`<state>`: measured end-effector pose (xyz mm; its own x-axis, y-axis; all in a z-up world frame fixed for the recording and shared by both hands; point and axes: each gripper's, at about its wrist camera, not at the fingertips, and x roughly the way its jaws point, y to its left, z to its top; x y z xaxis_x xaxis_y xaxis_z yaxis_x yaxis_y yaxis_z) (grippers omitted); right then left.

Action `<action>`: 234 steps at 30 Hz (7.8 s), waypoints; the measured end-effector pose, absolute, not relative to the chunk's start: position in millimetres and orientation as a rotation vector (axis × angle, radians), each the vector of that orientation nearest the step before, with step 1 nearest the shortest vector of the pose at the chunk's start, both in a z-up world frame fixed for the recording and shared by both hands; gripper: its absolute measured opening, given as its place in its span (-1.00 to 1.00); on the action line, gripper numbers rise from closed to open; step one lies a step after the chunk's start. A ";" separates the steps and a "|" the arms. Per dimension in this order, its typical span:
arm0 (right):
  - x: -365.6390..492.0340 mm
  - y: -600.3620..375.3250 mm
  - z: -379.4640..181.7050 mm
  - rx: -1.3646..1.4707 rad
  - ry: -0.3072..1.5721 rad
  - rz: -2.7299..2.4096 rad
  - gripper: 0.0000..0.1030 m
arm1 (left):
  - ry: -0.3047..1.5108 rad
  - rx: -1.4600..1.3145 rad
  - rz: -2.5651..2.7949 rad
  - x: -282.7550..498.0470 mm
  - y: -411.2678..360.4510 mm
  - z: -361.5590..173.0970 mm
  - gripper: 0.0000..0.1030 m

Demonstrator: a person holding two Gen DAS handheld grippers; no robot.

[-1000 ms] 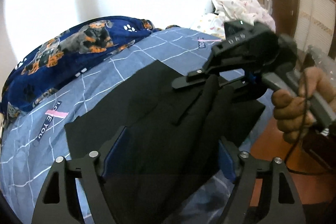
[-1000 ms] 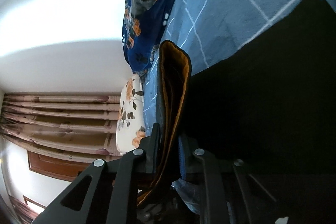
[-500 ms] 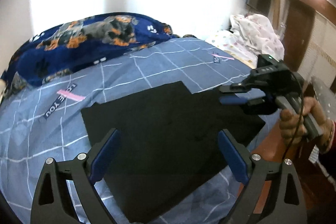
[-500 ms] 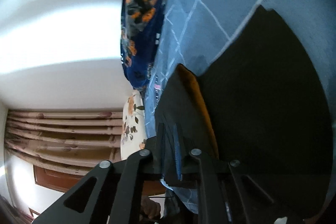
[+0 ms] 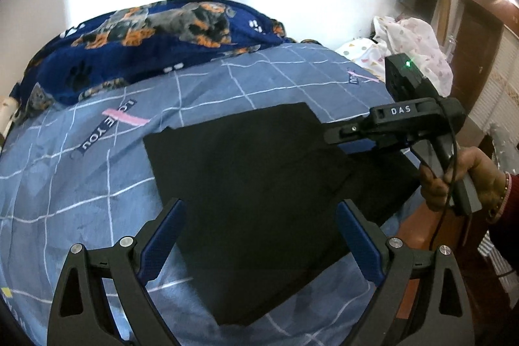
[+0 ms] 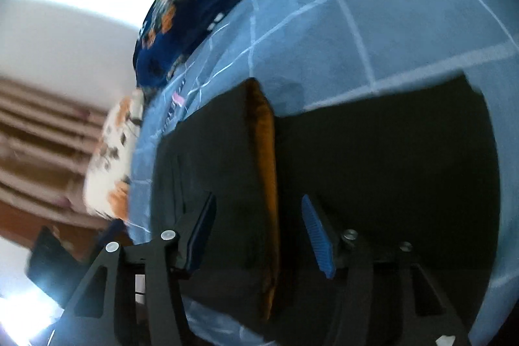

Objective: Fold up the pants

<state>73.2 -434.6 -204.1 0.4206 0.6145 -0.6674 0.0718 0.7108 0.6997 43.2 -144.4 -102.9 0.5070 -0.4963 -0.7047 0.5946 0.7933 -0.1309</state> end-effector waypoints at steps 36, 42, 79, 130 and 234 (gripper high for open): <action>6.3 -529.3 -211.6 1.131 0.847 0.317 -0.79 | 0.883 0.031 -0.599 75.9 -134.8 -110.6 0.82; 4.1 -541.8 -225.9 1.166 0.815 0.314 -0.79 | 0.912 0.085 -0.618 72.2 -145.3 -118.9 0.82; -44.1 -526.2 -218.3 1.227 0.804 0.259 -0.67 | 0.969 0.106 -0.649 59.0 -152.1 -129.9 0.82; -89.0 -538.0 -197.5 1.276 0.803 0.151 0.29 | 1.027 0.107 -0.631 54.4 -141.9 -138.4 0.83; 40.8 -515.3 -215.8 0.882 1.088 0.409 -0.17 | 1.096 -0.234 -0.913 147.9 -186.6 -178.3 0.09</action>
<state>40.8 -515.3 -215.8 0.4359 0.6792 -0.5904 0.1221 0.6053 0.7865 147.9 -186.5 -178.3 0.1481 -0.7340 -0.6628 0.5190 0.6282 -0.5796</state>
